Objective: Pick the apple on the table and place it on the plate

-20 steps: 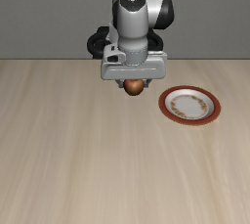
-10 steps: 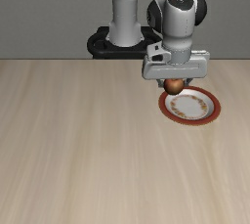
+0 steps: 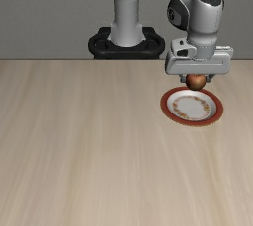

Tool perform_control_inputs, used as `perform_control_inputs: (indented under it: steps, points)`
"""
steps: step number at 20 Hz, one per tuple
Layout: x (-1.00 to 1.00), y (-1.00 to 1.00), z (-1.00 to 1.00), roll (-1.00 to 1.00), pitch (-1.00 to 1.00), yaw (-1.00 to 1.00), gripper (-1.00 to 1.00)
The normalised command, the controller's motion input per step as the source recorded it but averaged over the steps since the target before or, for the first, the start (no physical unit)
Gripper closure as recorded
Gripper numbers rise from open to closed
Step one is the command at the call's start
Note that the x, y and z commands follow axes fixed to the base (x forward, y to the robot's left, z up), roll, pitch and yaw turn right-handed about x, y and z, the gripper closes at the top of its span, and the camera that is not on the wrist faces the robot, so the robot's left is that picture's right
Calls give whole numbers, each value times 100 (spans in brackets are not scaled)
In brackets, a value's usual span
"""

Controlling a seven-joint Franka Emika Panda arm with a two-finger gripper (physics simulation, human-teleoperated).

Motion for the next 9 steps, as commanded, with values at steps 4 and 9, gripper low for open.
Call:
perform_control_inputs:
  steps: [4, 9]
  points:
    - [0, 0, 0, 0, 0, 0, -100]
    - [0, 0, 0, 0, 0, 0, -100]
